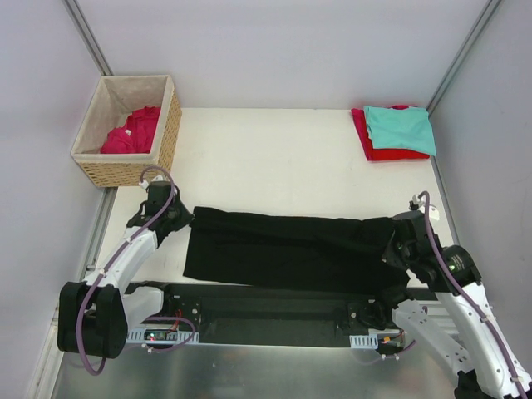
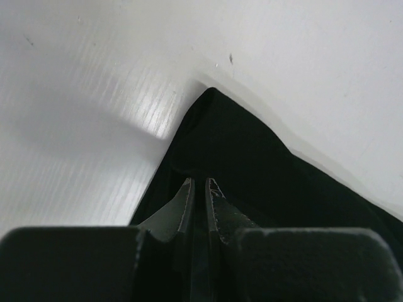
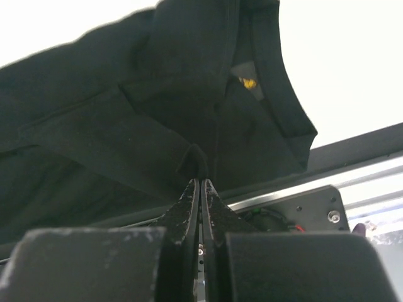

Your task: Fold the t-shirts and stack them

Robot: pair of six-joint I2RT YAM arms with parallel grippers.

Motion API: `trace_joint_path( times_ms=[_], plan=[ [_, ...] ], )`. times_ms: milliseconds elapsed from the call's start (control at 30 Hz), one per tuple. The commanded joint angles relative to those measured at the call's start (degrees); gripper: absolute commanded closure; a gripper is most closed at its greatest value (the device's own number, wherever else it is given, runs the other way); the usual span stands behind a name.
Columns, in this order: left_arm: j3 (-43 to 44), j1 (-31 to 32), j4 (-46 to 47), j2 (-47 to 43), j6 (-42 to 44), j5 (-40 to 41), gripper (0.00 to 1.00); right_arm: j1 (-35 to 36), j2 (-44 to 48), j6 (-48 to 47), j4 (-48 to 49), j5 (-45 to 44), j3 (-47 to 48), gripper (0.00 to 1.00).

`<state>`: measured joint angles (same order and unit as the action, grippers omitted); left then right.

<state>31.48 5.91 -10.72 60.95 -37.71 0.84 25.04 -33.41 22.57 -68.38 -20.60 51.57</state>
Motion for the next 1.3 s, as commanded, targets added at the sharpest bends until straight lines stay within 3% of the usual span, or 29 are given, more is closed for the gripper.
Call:
trace_joint_path(
  times_ms=[0, 633, 733, 767, 833, 933, 1033, 1067, 1100, 1133, 1267],
  plan=[
    [-2.7, -0.4, -1.0, -3.2, -2.9, -0.8, 1.0, 0.8, -1.0, 3.0, -0.5, 1.0, -2.0, 1.0],
    [-7.0, -0.4, -5.2, -12.2, -7.5, -2.8, 1.0, 6.0, -3.3, 4.8, 4.9, 0.7, -7.2, 0.99],
    [-6.3, -0.3, -6.7, -15.9, -8.3, -3.2, 0.93, 6.6, -4.5, 4.9, 4.9, -1.4, -5.8, 0.68],
    [-5.7, -0.4, -8.1, -17.6, -8.3, -3.4, 0.86, 6.7, -4.9, 4.7, 5.0, -2.0, -5.3, 0.46],
    [-3.1, -0.3, -9.7, -18.9, -7.8, -3.9, 0.86, 6.9, -6.6, 4.3, 5.4, -3.7, -3.2, 0.32],
    [1.9, -0.3, -13.0, -20.6, -7.6, -4.4, 0.7, 7.2, -9.3, 2.9, 6.6, -5.5, 0.2, 0.26],
    [6.3, -0.3, -14.2, -21.3, -7.7, -4.5, 0.67, 7.4, -11.4, 1.3, 9.5, -7.5, 2.6, 0.24],
    [7.0, -0.3, -14.2, -21.0, -7.8, -4.4, 0.62, 7.4, -13.1, 1.2, 10.4, -8.2, 2.7, 0.23],
    [7.5, -0.3, -14.2, -20.8, -7.6, -4.1, 0.49, 7.3, -14.2, 0.7, 11.6, -8.1, 2.7, 0.23],
    [8.1, -0.3, -14.2, -20.3, -7.3, -3.5, 0.43, 7.3, -15.2, 0.7, 13.7, -7.8, 2.7, 0.23],
    [5.4, 0.1, -11.3, -16.4, -6.7, 0.4, 0.36, 7.4, -20.5, -0.1, 20.0, -6.5, 0.8, 0.23]
  ],
)
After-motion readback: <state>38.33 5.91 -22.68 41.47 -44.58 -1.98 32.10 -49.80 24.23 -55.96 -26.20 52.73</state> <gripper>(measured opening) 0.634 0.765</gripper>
